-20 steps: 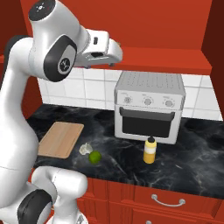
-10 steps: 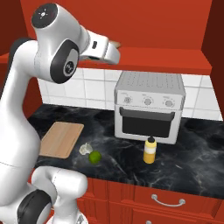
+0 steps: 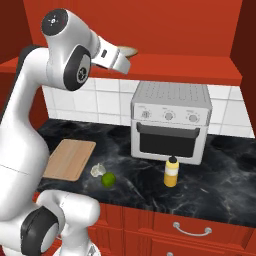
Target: Open the cabinet. Place the bowl and condiment on the counter. Then place the lime and garlic on the cutting board.
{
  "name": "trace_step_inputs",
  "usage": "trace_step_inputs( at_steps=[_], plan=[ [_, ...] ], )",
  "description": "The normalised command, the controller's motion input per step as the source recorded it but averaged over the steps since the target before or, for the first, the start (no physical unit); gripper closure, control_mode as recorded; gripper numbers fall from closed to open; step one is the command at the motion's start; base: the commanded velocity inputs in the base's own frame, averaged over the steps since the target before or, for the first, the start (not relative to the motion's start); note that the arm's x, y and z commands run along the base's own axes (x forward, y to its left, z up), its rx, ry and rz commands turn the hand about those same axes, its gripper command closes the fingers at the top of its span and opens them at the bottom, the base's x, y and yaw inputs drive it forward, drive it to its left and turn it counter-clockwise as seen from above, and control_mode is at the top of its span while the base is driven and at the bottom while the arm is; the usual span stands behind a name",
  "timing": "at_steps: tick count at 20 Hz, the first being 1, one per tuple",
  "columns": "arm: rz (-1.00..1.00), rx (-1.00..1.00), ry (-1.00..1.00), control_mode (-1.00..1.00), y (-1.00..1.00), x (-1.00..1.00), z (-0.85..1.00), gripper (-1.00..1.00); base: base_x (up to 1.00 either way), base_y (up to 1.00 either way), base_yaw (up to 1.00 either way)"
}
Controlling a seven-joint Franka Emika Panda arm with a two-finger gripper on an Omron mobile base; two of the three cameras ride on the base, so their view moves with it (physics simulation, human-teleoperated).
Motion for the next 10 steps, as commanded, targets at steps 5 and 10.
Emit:
trace_step_inputs(
  at_steps=[5, 10],
  plan=[
    [-0.03, 0.14, 0.00, -1.00, 0.10, 0.47, 0.04, -1.00, 0.00, 0.00, 0.00],
    [0.00, 0.16, 0.02, -1.00, 0.00, 0.46, 0.04, -1.00, 0.00, 0.00, 0.00]
  ],
)
